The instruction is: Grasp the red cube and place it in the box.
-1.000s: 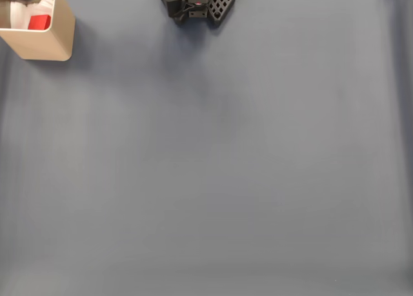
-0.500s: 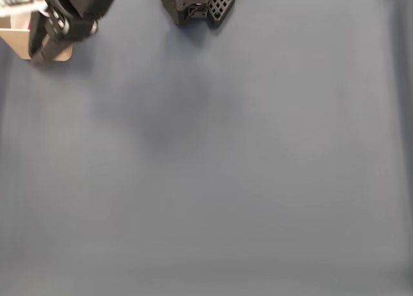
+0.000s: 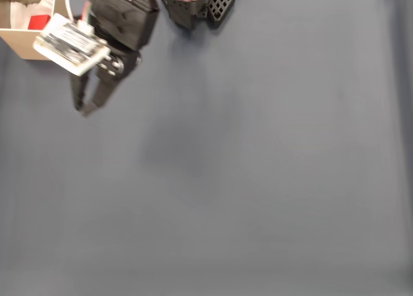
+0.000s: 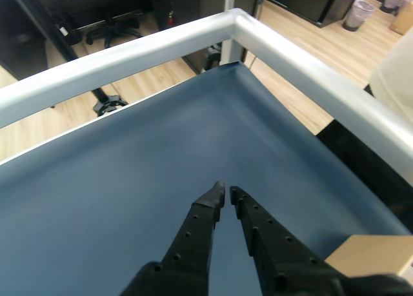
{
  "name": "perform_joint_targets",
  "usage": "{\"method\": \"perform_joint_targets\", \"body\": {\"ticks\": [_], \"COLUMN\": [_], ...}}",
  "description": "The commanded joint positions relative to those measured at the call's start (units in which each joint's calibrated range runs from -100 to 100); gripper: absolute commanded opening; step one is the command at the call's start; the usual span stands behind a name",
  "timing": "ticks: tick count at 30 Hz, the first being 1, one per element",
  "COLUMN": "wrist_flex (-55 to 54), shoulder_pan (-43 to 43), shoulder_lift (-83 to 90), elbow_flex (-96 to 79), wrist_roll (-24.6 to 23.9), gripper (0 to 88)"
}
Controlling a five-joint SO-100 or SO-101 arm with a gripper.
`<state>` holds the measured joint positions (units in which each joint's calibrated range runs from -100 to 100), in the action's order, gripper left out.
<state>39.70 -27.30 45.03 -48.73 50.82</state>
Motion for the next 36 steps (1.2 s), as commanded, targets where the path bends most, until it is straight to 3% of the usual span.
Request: {"method": "perform_joint_targets", "body": {"ticks": [1,18,36], "wrist_flex": [0.4,0.7,2.1], "shoulder_pan": [5.0,25.3,30.1], "shoulder_lift": [1.7,16.4,34.3], "elbow_flex": [2.8,-13.5,-35.7], "wrist_roll": [-0.1,-0.7,-0.9], "gripper": [0.0,0.0,0.0]}}
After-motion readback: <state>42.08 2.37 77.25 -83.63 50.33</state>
